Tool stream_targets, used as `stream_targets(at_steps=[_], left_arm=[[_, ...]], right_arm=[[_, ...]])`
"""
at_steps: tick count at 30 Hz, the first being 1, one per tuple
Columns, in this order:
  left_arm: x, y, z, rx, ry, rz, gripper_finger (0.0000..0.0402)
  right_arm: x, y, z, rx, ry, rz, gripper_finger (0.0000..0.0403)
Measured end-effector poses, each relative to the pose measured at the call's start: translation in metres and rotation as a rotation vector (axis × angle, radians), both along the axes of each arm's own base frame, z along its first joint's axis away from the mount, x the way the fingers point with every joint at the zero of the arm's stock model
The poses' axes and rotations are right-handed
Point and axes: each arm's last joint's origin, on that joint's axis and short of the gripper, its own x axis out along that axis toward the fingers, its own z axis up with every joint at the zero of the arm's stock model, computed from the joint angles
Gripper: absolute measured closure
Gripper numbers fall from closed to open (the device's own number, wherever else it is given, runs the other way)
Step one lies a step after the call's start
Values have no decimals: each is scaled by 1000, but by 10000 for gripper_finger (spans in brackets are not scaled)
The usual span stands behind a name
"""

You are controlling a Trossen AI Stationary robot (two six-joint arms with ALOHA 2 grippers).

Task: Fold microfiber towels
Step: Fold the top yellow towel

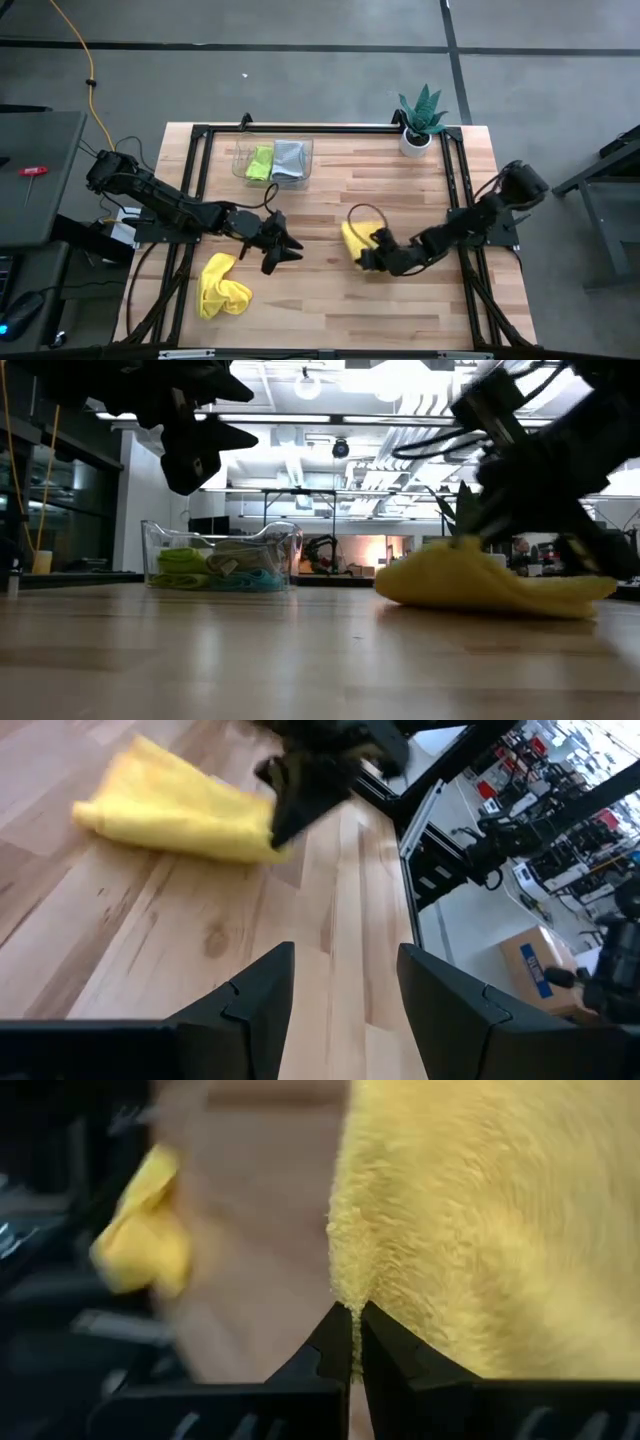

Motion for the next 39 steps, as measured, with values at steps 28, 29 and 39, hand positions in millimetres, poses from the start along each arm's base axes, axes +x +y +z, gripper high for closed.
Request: stream_targets(at_steps=[28,29,39], left_arm=[[-4,-18,-1,22,1,-27,234],[-4,-18,-1,23,1,-24,234],[-4,-16,0,247,-27,-28,234]], right_arm=[[-2,78,-9,38,-79,26,403],[-6,79,-10,33,-89,-31,403],[-12,73,-16,25,-85,-211,403]])
